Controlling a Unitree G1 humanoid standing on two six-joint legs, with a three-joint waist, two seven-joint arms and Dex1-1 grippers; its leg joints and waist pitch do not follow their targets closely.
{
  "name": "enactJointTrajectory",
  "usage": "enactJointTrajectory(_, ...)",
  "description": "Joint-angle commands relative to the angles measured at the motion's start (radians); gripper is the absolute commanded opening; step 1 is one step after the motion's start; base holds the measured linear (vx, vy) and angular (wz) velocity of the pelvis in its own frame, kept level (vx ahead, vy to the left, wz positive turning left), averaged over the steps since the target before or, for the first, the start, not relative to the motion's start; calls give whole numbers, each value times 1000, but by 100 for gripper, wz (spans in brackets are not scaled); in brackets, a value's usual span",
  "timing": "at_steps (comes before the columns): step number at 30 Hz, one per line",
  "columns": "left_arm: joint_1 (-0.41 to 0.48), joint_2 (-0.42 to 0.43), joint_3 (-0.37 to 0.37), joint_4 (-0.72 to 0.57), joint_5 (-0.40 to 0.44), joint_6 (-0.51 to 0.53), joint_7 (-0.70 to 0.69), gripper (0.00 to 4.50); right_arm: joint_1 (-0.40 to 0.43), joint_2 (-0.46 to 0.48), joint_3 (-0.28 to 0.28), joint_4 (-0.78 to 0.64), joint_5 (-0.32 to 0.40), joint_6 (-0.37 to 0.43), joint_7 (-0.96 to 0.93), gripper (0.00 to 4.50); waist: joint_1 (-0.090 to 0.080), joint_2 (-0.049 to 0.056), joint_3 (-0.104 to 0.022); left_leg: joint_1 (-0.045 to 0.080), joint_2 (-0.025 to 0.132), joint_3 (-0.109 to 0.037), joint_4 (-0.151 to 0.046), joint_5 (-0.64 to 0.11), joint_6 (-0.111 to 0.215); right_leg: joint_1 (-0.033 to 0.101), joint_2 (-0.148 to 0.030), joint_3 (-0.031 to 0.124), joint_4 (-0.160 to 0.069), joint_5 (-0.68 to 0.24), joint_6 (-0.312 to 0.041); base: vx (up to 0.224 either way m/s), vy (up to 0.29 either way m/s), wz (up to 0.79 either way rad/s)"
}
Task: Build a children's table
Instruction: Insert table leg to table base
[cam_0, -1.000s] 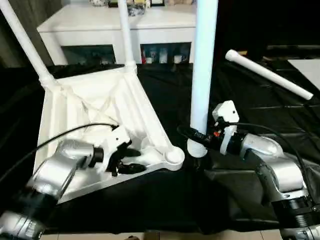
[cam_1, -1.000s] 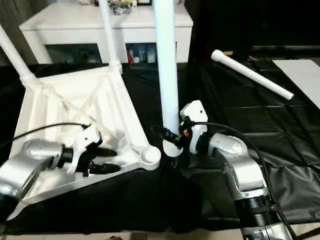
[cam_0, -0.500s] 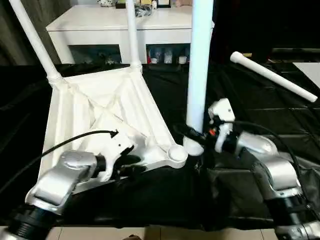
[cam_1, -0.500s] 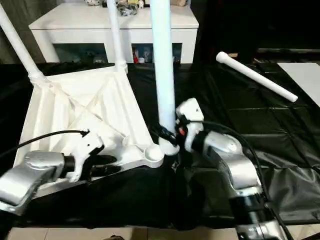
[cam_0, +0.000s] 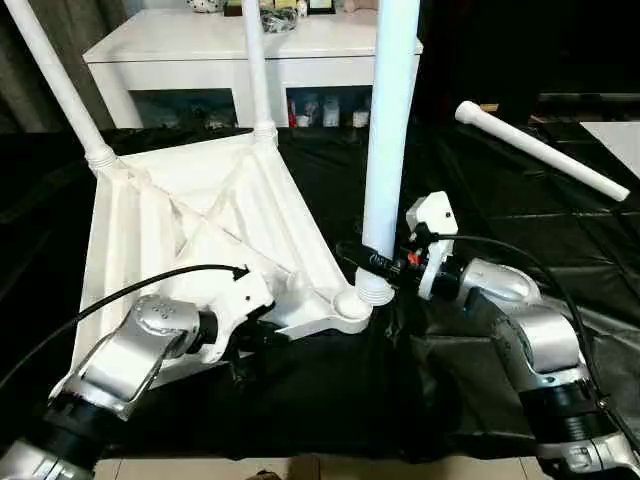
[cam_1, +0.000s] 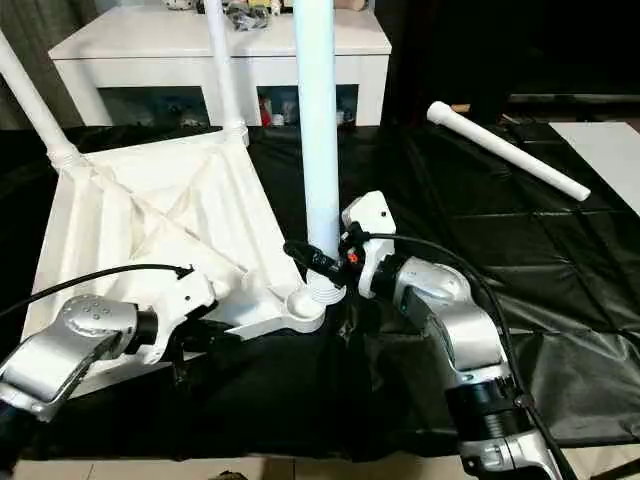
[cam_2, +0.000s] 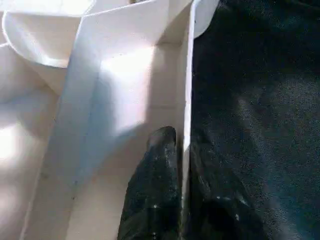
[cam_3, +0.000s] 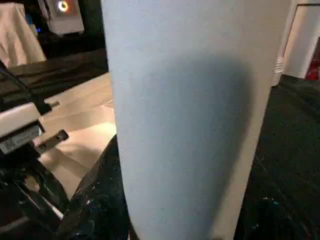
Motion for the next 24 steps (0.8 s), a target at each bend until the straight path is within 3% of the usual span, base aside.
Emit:
enactJointTrajectory(1,-11,2,8,38,17,-57,3,13,-6,10,-29,5,32,29,-4,187,1,4,-51,33,108,-52,-107,-391,-50,14,-84,43,-87,-156,-227,0,0,0)
enactJointTrajectory(8,-14,-39,-1,70,4,-195,-34,0,1,23,-27,68,53,70,12,186,2,5,-53,34,108,-47,-102,-363,-41,13,-88,45,-88,-130,-242,0,0,0)
enactJointTrajectory(11,-18,-47,-4,74,-1,-203,-42,0,-12,31,-30,99,50,59,8,186,7,4,-53,30,110,-45,-101,-327,-24,14,-89,44,-87,-140,-243,0,0,0)
enactJointTrajectory(14,-30,-50,-11,97,10,-221,-48,0,-53,62,-48,177,58,42,-5,186,5,6,-52,32,111,-46,-103,-350,-31,8,-89,44,-88,-193,-240,0,0,0)
enactJointTrajectory(15,-32,-51,-10,102,11,-223,-49,0,-60,67,-50,190,58,39,-6,186,5,0,-51,35,111,-45,-104,-361,-36,6,-88,44,-90,-205,-240,0,0,0)
enactJointTrajectory(16,-33,-52,-10,106,12,-227,-50,0,-64,68,-51,197,59,38,-7,186,7,2,-51,37,112,-44,-105,-368,-39,5,-88,45,-91,-217,-237,0,0,0)
enactJointTrajectory(21,-44,-60,7,141,19,-263,-49,0,-90,87,-42,275,45,1,-4,186,20,-4,-54,35,112,-33,-105,-318,-25,4,-90,45,-91,-186,-225,0,0,0)
enactJointTrajectory(24,-45,-63,14,147,20,-270,-49,0,-100,93,-28,320,19,-34,6,186,24,-2,-55,32,114,-31,-106,-299,-14,5,-93,43,-90,-189,-222,0,0,0)
